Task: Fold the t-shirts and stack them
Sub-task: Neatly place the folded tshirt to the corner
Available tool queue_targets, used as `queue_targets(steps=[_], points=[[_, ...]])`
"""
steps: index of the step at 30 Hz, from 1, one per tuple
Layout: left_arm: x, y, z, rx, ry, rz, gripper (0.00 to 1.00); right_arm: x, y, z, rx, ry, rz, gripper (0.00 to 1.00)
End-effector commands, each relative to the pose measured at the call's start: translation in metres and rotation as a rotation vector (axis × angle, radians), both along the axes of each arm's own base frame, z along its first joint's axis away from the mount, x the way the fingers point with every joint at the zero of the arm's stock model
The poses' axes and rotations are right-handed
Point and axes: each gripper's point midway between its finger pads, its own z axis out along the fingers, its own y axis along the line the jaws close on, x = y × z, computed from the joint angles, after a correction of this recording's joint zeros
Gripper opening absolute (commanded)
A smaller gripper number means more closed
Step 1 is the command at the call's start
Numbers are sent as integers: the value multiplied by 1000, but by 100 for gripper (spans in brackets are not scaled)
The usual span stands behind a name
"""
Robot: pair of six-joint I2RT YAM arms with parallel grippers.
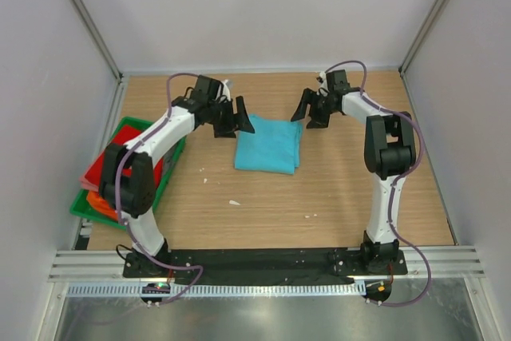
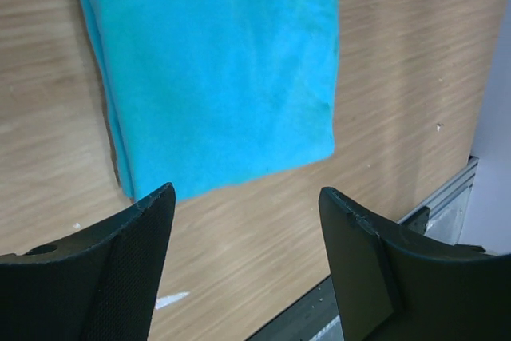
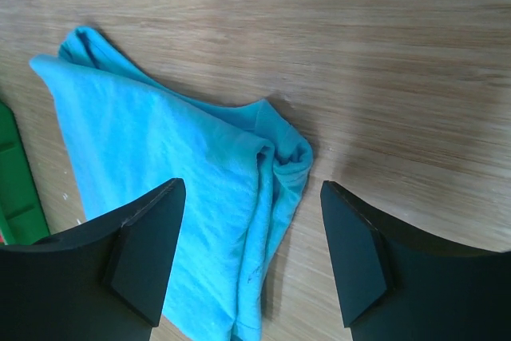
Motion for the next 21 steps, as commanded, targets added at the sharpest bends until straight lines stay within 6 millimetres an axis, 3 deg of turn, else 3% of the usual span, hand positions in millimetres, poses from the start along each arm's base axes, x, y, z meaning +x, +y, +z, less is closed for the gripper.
queue_targets(steps=[1,2,9,13,14,16,17,19,20,21], points=[[-16,3,33,-31,-64,12,74,7,14,6,-32,-69,52,74],[-24,7,26,-15,-44,17,74,6,15,3,-38,-65,57,74],[-48,23,41,8,-71,22,74,1,38,-12,-40,-50,112,73],[-56,27,45,10,-82,22,74,1,41,-18,-62,-46,98,65],[-57,29,44,14,-78,22,74,1,40,-19,-60,-46,84,53],[-60,30,43,19,-78,13,74,1,38,-20,-69,-41,70,44],[-62,30,43,20,-78,10,74,1,36,-22,-73,-34,45,29],[-63,31,44,19,-83,5,74,2,35,-22,-73,-30,28,24],[-65,31,46,17,-86,2,74,0,34,-24,-72,-19,21,9],[-64,31,47,13,-91,2,74,0,30,-26,-87,-1,-18,2]])
